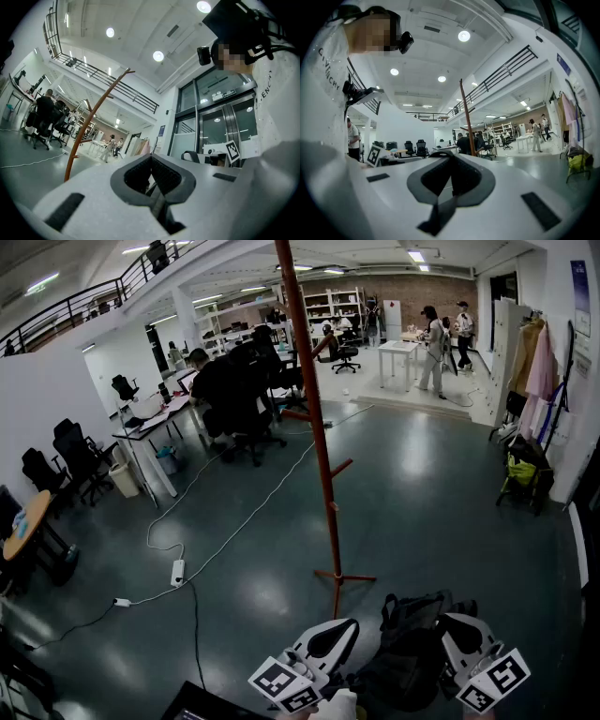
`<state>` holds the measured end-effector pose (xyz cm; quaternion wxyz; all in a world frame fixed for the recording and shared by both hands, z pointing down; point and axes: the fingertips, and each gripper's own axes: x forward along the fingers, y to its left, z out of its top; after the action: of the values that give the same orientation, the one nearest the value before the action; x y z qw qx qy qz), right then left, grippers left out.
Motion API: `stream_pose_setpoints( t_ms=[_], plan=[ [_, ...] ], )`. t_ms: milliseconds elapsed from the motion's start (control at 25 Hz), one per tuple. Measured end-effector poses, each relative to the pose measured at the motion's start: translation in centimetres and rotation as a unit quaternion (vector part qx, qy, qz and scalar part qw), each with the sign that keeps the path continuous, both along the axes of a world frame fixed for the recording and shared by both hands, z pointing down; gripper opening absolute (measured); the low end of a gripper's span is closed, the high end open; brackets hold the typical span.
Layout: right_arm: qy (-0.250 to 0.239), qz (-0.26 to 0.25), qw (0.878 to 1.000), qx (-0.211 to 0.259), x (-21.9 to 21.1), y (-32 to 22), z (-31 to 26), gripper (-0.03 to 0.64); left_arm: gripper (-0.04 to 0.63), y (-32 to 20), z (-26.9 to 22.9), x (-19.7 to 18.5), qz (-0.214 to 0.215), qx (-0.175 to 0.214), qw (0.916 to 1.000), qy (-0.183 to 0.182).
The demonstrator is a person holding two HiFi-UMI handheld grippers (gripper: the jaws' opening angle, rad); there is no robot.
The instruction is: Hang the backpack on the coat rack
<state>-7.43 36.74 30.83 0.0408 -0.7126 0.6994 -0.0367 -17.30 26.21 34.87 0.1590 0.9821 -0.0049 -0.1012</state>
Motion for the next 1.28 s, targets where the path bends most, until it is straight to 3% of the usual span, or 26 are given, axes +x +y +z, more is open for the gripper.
stream_pose_setpoints(
  t_ms=[640,1040,1280],
  plan=[
    [-0.007,0.004,1.0,-0.028,13.4,-12.8,1.6,0.031,0.009,-13.1,1.7,14.9,0.024,-0.016,0.9996,0.003],
    [0.002,-0.025,0.999,-0.028,21.3,-24.0,0.5,0.031,0.009,-22.7,1.1,22.6,0.004,-0.021,0.9998,0.005],
    [-0.002,-0.034,0.999,-0.02,24.6,-30.2,-0.1,0.03,0.009,-26.5,0.8,24.8,-0.016,-0.022,0.9996,0.006]
  ],
)
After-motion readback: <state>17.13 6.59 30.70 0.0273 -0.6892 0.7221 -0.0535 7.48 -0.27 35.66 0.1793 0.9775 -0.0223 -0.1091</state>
